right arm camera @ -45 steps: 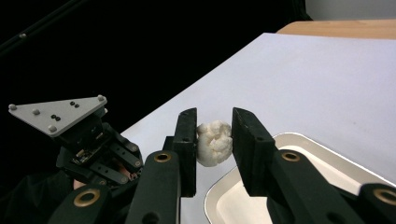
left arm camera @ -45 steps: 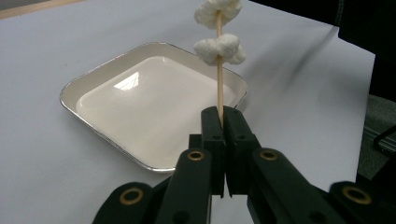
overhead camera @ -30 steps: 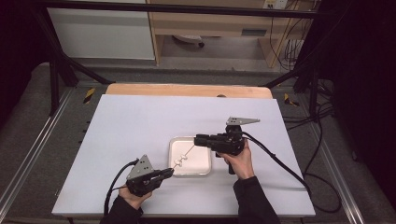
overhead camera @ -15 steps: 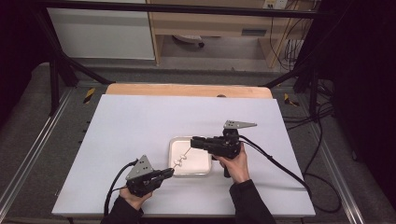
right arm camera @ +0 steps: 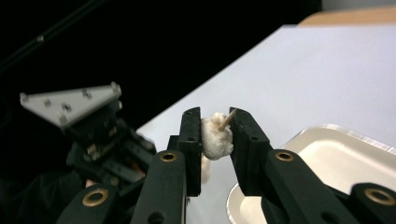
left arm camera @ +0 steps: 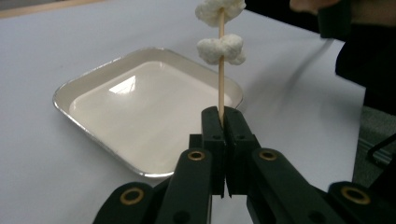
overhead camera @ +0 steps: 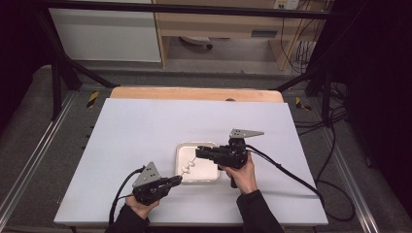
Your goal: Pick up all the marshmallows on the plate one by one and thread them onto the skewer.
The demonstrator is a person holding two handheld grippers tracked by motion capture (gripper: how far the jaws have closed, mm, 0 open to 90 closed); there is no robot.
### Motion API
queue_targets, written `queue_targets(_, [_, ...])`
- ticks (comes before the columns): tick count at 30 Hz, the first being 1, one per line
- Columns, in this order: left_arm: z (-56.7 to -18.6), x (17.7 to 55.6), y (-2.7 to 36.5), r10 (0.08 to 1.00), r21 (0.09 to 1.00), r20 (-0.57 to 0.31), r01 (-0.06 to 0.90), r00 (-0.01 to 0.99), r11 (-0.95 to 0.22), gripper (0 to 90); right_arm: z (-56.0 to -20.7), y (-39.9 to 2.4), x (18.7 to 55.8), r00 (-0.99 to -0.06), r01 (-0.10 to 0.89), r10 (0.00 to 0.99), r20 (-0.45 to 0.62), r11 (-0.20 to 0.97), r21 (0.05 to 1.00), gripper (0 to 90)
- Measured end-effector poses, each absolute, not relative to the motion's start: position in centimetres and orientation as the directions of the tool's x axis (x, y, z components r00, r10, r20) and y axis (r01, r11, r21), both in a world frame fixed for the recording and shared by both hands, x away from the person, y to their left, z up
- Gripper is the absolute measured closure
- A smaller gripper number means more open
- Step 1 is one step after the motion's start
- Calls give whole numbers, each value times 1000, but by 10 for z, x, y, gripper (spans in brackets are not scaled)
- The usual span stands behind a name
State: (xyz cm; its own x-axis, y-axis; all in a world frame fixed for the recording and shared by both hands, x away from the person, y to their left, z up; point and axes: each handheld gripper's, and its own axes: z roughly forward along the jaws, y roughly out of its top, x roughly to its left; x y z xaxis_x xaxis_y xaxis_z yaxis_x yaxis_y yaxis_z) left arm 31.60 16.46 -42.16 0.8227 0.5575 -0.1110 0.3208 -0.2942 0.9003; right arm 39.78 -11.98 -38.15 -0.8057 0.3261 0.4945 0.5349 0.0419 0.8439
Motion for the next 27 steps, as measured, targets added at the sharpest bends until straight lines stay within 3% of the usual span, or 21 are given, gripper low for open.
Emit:
queue_targets(15, [-424,318,163,567,892,-115,337,816,-303,885,-395,-110,395,-811,532,334,480,80,843,741])
queue_targets(27, [-424,321,167,587,887,-125,356,800,-296,884,-381,-123,392,-830,444,431,354,125,887,382])
